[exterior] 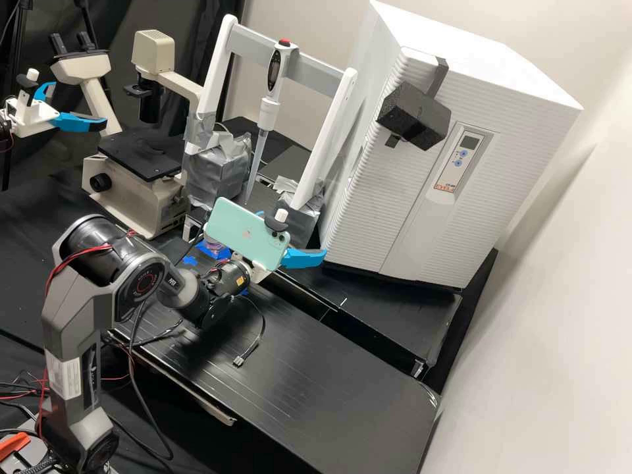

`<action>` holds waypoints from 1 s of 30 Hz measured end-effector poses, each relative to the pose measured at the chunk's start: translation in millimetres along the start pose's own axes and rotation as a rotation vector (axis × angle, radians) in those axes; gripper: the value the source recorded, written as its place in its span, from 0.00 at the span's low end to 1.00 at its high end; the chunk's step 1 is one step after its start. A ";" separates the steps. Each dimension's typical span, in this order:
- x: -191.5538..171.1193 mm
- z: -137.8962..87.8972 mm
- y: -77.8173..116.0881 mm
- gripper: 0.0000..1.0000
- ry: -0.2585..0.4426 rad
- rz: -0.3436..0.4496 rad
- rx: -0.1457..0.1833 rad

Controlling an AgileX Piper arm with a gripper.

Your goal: Open the door

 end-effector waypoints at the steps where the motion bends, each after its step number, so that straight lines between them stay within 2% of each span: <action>1: 0.0 0.0 0.0 1.00 0.000 0.000 0.000; 9: -0.5 1.1 1.2 1.00 0.000 0.006 -0.002; 12: -5.1 7.6 6.9 1.00 -0.008 0.011 -0.009; 13: -7.7 10.5 10.9 1.00 -0.013 0.017 -0.002; 16: -16.7 20.0 26.1 1.00 -0.033 0.055 0.030; 21: -31.0 25.4 64.7 1.00 -0.003 0.190 0.096; 24: -33.1 21.9 84.4 1.00 0.022 0.252 0.114; 30: -26.3 7.0 117.0 1.00 0.087 0.309 0.108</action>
